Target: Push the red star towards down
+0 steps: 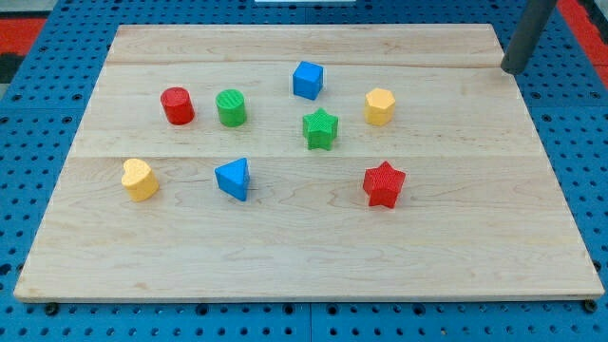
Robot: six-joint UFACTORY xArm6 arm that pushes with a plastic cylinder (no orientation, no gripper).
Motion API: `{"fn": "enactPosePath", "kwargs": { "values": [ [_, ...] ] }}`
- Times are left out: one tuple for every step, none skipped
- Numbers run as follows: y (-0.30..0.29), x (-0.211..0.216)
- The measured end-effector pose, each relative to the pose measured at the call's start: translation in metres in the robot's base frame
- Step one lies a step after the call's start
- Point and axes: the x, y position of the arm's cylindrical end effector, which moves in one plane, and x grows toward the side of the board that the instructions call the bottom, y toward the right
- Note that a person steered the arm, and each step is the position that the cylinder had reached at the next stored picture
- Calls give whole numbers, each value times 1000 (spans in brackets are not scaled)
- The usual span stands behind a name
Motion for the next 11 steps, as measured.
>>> {"fn": "enactPosePath", "kwargs": {
  "values": [
    [-4, 82],
    [-4, 99],
    [-4, 100],
    [-27, 99],
    [-72, 69],
    [-85, 72],
    [-85, 84],
    [-110, 137],
    [-151, 136],
    [-176, 127],
    [-228, 131]
  ]
}}
